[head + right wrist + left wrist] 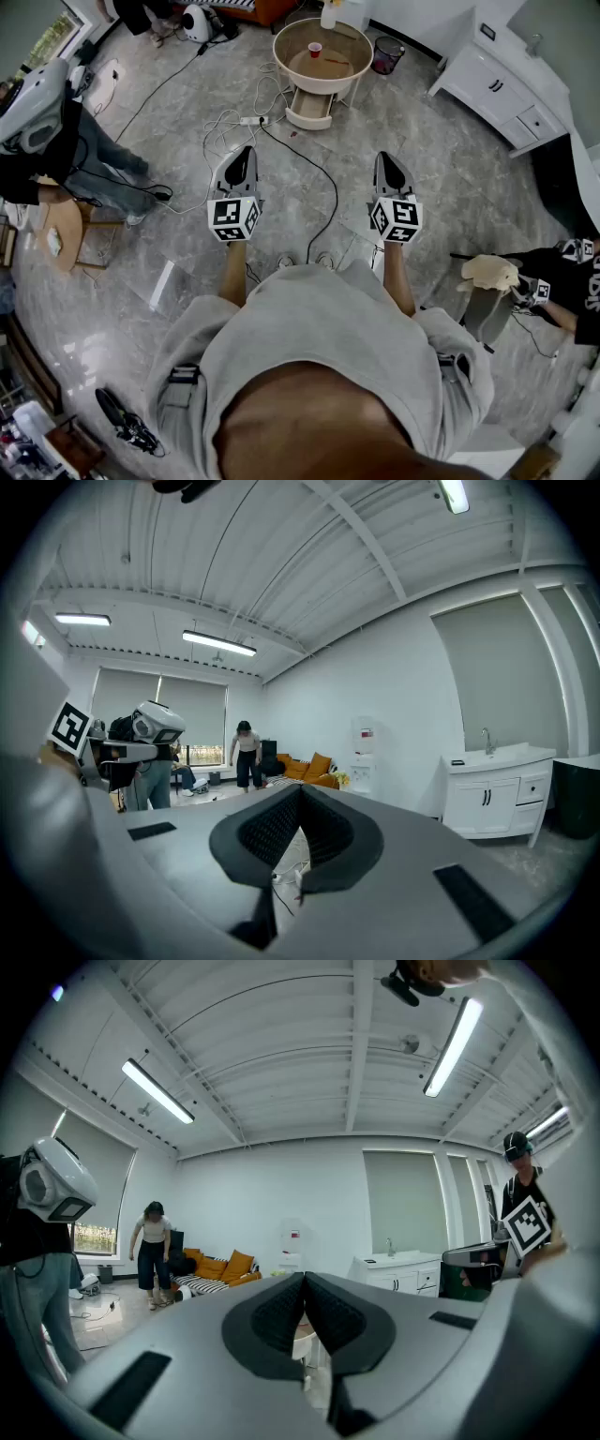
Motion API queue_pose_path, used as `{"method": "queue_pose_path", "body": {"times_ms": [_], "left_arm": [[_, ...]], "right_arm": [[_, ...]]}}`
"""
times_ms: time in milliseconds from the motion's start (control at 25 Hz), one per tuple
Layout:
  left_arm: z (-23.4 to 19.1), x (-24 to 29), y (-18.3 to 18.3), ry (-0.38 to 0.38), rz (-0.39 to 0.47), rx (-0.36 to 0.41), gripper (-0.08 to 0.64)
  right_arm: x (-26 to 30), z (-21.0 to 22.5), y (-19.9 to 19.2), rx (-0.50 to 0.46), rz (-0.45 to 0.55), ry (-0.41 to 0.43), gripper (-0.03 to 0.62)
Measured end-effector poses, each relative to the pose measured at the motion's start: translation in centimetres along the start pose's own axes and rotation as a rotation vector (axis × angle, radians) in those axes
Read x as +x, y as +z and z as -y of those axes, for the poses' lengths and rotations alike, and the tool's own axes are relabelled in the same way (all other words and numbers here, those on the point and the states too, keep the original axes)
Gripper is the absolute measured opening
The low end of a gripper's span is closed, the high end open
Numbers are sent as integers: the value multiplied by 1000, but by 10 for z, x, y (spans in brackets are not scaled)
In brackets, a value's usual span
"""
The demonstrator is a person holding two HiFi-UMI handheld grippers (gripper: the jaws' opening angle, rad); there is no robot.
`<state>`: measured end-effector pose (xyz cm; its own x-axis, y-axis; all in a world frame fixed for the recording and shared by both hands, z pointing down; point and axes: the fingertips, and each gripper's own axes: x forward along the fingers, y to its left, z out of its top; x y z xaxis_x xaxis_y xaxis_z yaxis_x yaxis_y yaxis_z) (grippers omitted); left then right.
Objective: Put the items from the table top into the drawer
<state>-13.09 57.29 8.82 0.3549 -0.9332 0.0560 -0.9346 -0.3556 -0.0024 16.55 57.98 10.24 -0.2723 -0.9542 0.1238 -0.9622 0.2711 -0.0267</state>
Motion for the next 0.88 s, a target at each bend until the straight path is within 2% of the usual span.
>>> {"method": "queue_pose_path", "body": {"times_ms": [360,880], "left_arm": [[13,4,-2,1,-4,1,15],[54,18,-10,3,-31,-4,15]], "right_arm": [[-3,11,-4,-4,-5,3,23],[-10,44,-4,-18,9,22,25]]}}
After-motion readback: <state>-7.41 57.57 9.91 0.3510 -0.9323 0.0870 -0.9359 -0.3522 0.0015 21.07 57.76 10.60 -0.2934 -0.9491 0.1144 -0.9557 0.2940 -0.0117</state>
